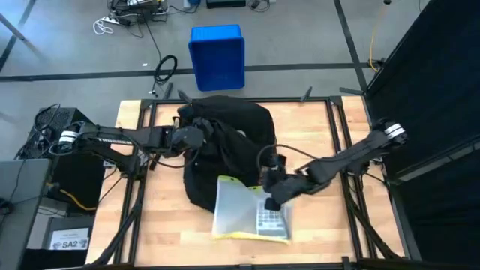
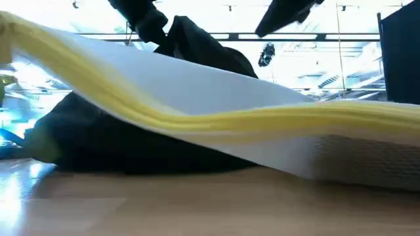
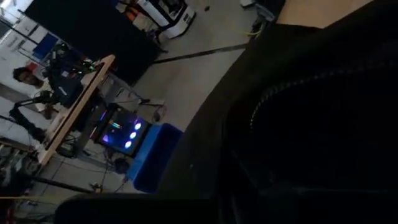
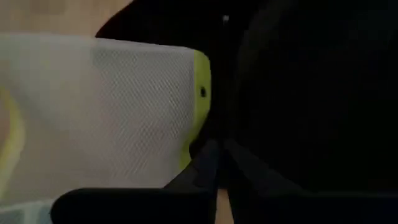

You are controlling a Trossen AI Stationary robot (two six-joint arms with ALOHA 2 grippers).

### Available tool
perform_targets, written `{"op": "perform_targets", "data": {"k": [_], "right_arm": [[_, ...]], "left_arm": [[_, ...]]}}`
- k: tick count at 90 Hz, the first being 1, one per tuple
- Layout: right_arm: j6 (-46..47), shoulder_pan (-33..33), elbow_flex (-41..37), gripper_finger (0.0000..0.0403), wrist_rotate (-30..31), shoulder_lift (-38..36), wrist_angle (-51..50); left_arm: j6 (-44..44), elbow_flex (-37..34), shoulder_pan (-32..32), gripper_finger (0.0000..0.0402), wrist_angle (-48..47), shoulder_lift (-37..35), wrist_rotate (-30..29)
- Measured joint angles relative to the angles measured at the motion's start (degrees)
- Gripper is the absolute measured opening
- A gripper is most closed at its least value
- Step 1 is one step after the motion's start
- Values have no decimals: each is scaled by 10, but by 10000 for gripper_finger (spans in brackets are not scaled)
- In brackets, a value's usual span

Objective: Unpack backpack
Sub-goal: Remove the zip bag from the backpack

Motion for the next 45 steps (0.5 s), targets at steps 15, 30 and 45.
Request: {"op": "perform_targets", "data": {"k": [15,30,45], "right_arm": [[-85,-22,-1,4,-140,76,135],[-65,-29,-1,1,-204,134,106],[33,-25,-1,1,-205,145,-30]], "left_arm": [[-2,0,0,0,0,0,10],[-2,0,0,0,-6,0,10],[-2,0,0,0,-5,0,11]]}}
